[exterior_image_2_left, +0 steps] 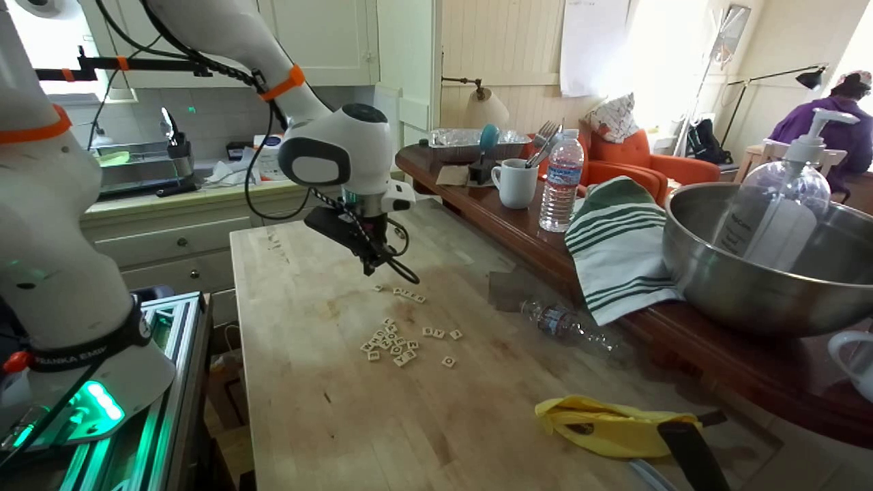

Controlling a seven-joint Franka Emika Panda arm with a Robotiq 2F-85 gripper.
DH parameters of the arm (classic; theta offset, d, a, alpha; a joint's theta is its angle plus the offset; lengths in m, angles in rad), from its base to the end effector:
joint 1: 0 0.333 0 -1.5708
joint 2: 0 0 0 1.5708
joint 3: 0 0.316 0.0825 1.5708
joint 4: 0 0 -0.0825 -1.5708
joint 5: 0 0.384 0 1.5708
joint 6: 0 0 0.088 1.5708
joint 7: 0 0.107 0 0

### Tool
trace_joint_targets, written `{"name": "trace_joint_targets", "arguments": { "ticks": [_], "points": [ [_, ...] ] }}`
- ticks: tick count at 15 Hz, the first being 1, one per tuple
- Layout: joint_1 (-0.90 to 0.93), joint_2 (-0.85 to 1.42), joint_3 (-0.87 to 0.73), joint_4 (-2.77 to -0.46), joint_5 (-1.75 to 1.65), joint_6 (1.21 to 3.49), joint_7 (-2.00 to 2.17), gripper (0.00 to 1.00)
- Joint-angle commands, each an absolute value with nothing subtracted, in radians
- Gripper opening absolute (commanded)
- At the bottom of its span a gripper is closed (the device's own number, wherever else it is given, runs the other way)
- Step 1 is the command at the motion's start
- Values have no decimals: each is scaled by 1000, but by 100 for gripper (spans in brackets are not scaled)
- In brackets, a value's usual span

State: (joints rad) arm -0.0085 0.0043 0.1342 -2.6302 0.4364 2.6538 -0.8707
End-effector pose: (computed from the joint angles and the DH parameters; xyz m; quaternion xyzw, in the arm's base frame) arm 0.4283 0.0424 0.2465 -0.9485 -0.2994 -0.0464 0.0931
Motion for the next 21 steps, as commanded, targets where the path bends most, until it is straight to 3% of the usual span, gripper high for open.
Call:
{"name": "trace_joint_targets", "arguments": {
  "ticks": [1,14,21],
  "points": [
    [31,8,117,-2663,472,2738,-748,0],
    [48,130,122,-2688,422,2963,-483,0],
    [60,130,19,-2672,-87,2862,-357,0]
  ]
}}
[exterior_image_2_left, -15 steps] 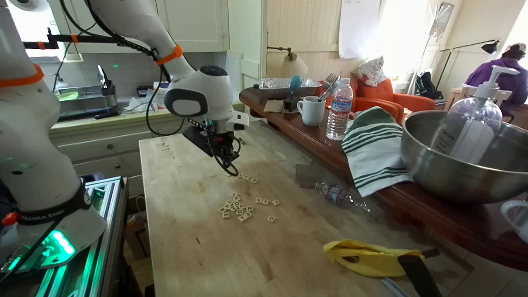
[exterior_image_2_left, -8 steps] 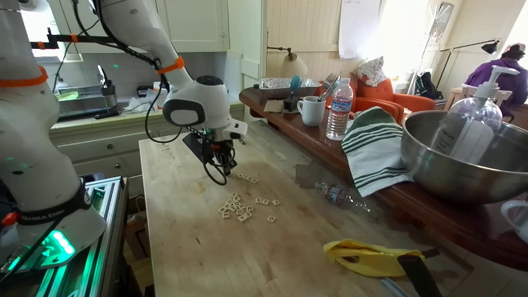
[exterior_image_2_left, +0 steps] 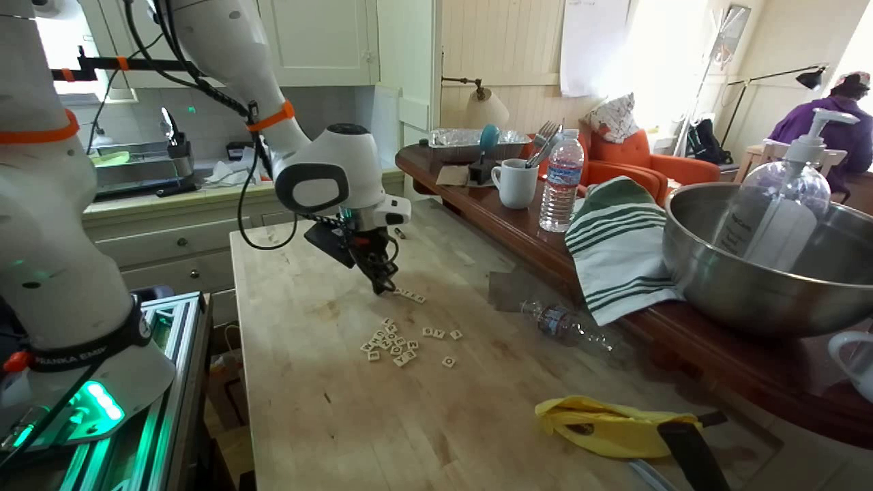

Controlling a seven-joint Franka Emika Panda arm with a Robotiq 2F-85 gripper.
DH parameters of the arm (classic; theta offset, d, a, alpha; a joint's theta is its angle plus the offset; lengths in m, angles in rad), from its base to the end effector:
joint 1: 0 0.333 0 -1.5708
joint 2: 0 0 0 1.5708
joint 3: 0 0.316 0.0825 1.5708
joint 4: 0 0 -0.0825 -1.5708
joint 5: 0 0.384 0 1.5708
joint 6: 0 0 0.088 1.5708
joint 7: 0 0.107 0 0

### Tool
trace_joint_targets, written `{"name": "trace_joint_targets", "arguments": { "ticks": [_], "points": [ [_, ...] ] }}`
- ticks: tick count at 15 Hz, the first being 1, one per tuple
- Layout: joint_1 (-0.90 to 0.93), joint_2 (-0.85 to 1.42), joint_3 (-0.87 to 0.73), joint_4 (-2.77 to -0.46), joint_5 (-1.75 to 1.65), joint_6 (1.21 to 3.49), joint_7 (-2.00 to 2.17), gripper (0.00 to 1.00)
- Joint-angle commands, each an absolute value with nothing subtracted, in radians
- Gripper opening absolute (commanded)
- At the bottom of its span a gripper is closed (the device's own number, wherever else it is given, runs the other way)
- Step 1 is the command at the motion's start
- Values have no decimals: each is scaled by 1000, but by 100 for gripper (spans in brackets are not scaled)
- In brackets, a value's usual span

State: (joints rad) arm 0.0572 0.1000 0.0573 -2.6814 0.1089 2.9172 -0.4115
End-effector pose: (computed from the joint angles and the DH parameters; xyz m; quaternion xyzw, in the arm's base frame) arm 0.4254 0.0427 0.2147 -0.9755 -0.2083 -0.0697 0.0083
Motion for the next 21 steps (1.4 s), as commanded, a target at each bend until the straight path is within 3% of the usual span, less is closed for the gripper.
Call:
{"name": "trace_joint_targets", "arguments": {
  "ticks": [1,18,21],
  "points": [
    [58,125,17,-2667,-146,2847,-359,0],
    [63,113,50,-2646,-481,2721,-575,0],
    [41,91,88,-2664,-306,2747,-703,0]
  ]
}}
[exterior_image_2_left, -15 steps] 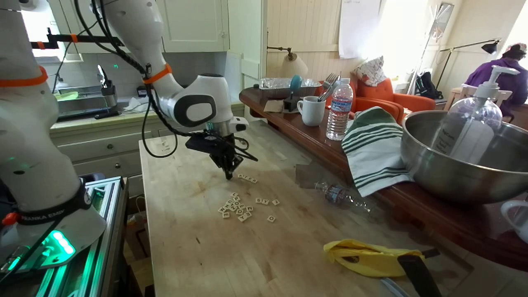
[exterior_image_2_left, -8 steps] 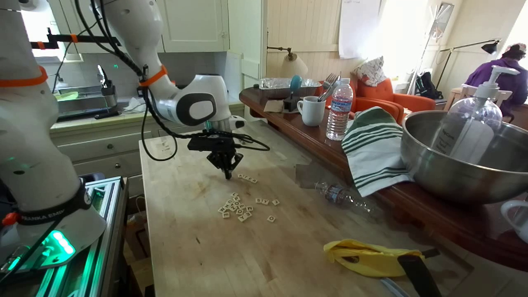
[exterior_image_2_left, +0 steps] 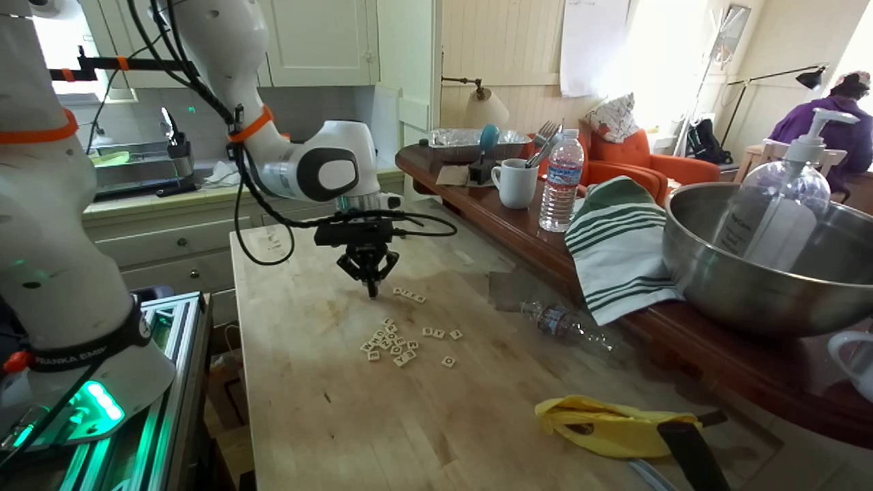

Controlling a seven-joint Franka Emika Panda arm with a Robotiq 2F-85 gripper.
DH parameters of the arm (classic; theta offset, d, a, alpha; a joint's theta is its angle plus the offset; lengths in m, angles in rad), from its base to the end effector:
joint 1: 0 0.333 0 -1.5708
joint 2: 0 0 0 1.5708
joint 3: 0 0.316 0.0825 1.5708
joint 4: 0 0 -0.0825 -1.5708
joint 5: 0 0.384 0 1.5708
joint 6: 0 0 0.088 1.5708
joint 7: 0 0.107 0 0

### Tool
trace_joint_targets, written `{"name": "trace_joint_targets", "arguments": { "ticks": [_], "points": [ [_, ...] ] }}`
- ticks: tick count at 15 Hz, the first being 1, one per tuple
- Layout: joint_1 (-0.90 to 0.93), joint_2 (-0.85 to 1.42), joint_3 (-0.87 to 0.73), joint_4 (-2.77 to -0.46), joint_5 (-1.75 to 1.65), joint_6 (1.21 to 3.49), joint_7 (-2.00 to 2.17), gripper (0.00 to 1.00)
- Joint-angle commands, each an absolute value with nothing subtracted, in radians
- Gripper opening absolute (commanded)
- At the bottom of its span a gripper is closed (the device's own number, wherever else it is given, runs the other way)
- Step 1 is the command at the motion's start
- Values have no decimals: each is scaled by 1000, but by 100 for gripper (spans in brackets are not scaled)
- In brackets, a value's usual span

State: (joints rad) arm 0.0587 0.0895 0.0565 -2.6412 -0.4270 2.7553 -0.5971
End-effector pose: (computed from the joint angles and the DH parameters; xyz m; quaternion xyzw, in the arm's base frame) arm 0.4218 0.0665 0.2151 0.8481 0.5237 -0.0068 0.0805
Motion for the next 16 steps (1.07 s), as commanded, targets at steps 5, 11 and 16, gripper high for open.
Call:
{"name": "trace_joint_targets", "arguments": {
  "ticks": [5,11,16],
  "points": [
    [26,-11,129,-2698,51,2705,-977,0],
    [61,-60,94,-2700,176,2670,-906,0],
    [76,-42,92,-2712,282,2700,-778,0]
  ]
}}
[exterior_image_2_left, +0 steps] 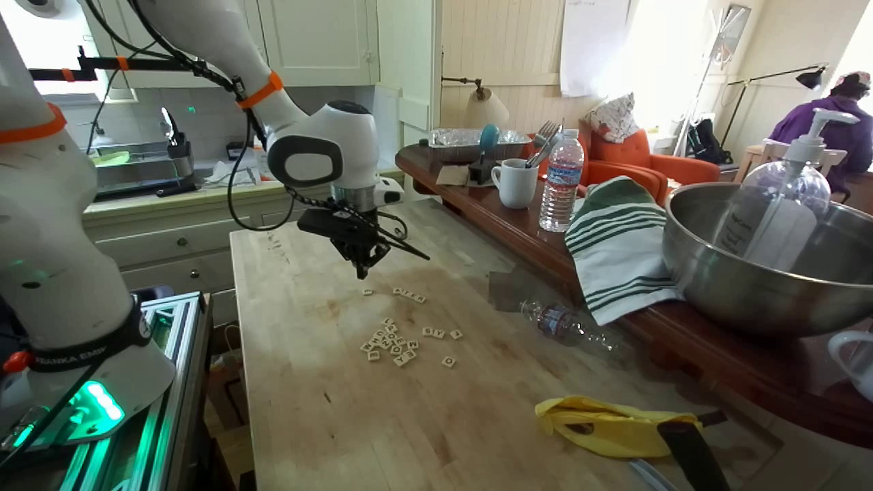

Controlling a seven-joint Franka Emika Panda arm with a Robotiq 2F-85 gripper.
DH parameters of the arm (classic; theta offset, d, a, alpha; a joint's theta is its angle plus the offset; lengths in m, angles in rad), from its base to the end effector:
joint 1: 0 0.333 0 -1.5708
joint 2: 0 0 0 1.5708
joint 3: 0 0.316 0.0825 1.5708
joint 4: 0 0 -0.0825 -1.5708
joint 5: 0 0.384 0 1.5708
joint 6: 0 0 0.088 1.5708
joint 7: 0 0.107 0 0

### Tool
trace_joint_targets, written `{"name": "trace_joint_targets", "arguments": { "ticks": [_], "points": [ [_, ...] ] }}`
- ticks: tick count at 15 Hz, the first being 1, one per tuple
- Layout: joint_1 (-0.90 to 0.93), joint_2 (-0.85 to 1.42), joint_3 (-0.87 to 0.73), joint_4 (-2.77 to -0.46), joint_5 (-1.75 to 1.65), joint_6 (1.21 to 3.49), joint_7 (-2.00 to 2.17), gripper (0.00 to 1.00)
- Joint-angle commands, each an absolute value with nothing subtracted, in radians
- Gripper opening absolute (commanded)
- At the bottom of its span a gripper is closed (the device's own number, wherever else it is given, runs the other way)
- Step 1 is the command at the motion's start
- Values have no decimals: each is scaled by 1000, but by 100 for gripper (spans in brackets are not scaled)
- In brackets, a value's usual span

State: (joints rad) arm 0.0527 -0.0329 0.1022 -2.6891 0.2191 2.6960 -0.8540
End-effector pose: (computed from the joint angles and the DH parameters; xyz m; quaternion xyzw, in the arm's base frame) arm 0.4118 0.0567 0.2466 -0.9173 -0.3948 -0.0349 0.0377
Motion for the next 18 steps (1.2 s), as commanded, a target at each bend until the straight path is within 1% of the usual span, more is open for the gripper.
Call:
{"name": "trace_joint_targets", "arguments": {
  "ticks": [1,9,14,18],
  "points": [
    [77,-34,92,-2716,285,2714,-744,0],
    [78,7,92,-2723,361,2819,-635,0],
    [66,55,100,-2728,340,2898,-581,0],
    [52,89,107,-2731,305,2919,-538,0]
  ]
}}
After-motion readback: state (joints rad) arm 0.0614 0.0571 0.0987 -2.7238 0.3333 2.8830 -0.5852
